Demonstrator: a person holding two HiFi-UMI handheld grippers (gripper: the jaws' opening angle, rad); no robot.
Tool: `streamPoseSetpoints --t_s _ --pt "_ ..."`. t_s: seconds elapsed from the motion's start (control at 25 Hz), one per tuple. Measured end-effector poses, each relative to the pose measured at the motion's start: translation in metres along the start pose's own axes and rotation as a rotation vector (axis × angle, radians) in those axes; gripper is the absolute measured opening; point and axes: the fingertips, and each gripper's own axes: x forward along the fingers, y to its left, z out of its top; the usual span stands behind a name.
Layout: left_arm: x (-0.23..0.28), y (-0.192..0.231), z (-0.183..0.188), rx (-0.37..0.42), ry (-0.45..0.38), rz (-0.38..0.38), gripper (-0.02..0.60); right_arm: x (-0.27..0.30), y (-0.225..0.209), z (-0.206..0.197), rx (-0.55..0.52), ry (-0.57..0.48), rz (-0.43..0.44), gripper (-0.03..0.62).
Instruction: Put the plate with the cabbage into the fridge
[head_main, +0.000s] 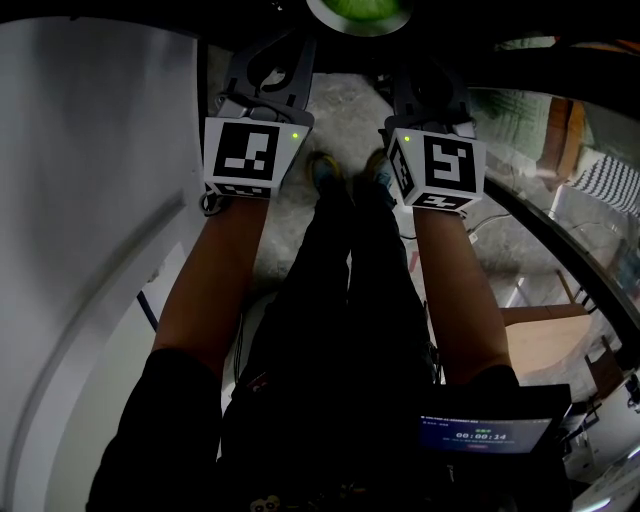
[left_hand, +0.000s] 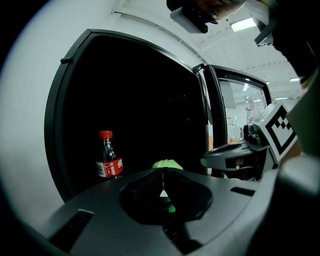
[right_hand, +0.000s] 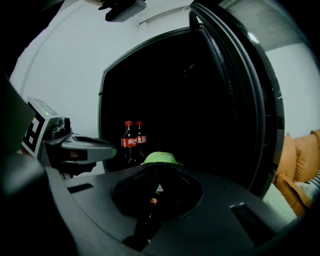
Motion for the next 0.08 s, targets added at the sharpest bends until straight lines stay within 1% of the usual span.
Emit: streamPoseSetpoints --t_s 0.08 --pt "-0.0003 0.0012 0.0001 -0.002 -0.001 0.000 0.005 0.0002 -0.0005 0.0012 -0.002 -0.001 -0.002 0.006"
